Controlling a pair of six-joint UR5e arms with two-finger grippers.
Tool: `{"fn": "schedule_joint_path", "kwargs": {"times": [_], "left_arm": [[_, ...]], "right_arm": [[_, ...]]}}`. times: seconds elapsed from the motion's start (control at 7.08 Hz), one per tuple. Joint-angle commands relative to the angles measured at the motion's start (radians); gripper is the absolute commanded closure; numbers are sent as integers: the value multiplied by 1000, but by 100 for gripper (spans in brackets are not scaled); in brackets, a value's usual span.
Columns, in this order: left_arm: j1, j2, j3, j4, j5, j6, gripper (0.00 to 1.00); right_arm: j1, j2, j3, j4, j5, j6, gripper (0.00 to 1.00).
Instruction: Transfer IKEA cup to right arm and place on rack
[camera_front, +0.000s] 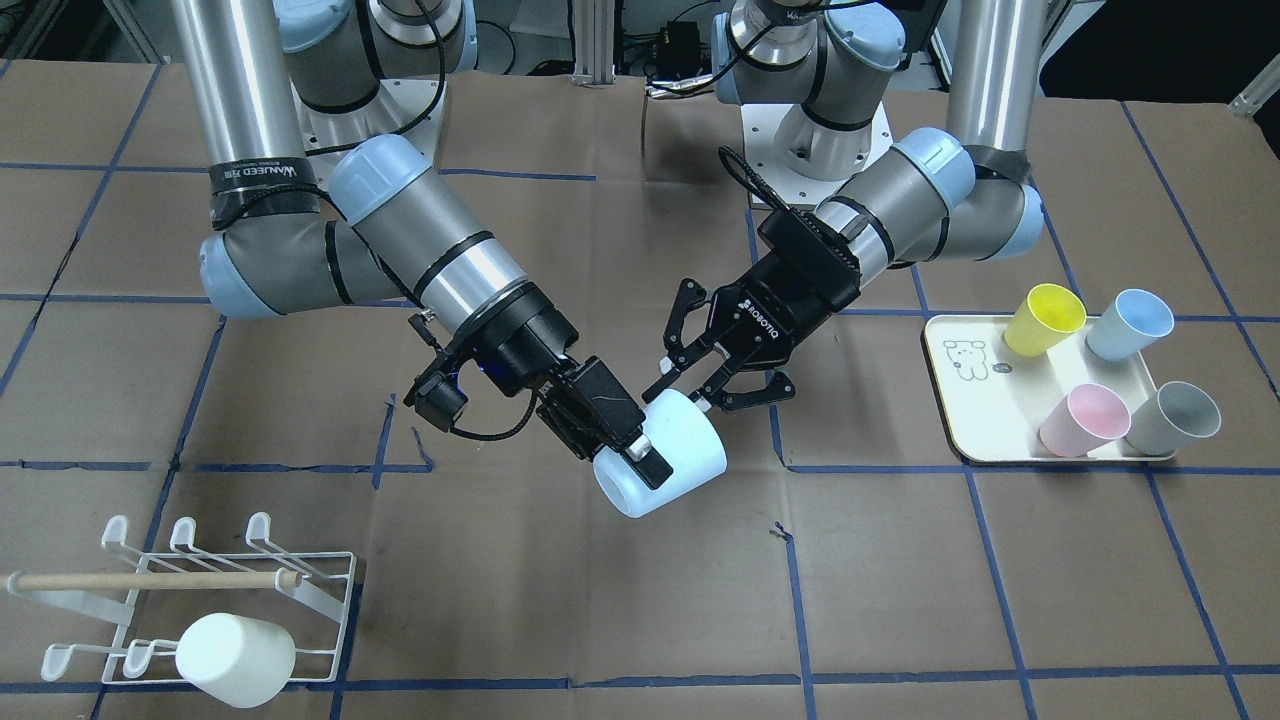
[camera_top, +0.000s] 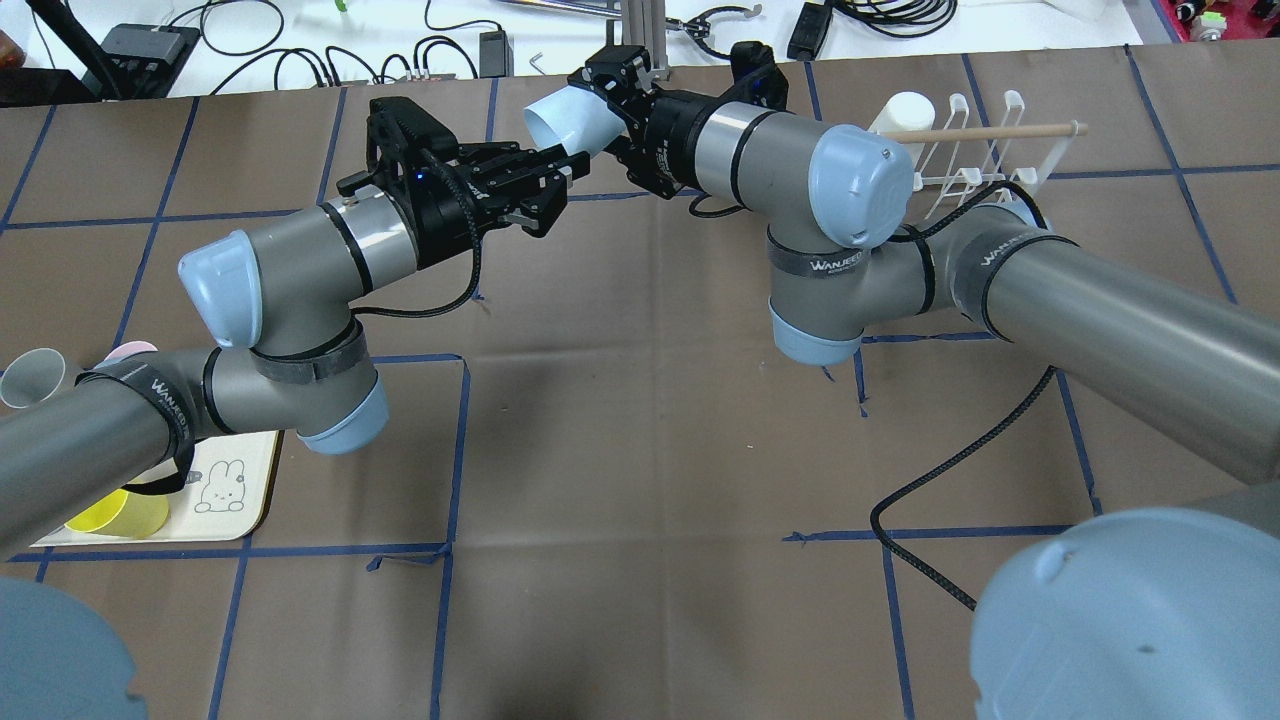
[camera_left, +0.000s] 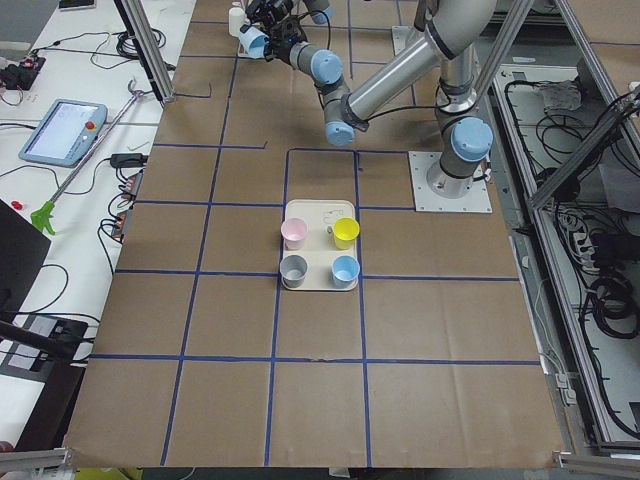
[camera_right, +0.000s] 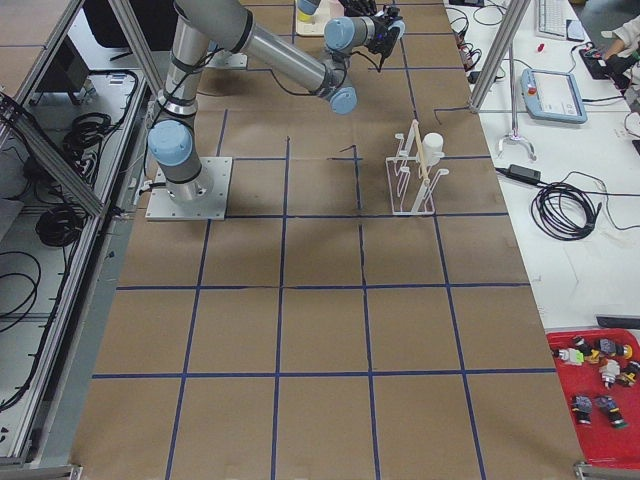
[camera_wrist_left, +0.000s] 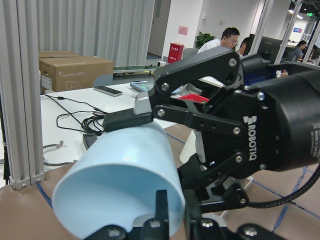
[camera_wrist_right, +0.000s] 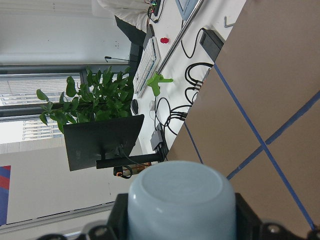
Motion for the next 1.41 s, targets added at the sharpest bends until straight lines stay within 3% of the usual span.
{"fn": "schedule_joint_path", "kwargs": {"times": [0.0,0.42,0.57,0.71,0.85,0.99,1.27], "left_arm": [[0,0,0,2,4,-8,2],[46,33,-15,29,-5,-14,1],[125,52,-67,52,-38,-11,1],[229,66,-120,124,-171,-12,1],[301,66,-124,129,-256,-12,1],[308,66,-118,129,-261,-14,1],[308,87,-46,56,-244,-90,0]], "right_arm": [[0,2,-1,-1,0,-1,62],[0,2,-1,-1,0,-1,63],[-3,5,-1,-1,0,-2,64],[-12,6,-3,-1,2,-10,67],[-26,9,-4,-1,0,-75,71],[-63,2,-12,1,-8,-174,79],[-152,-14,-12,-1,-12,-418,84]]}}
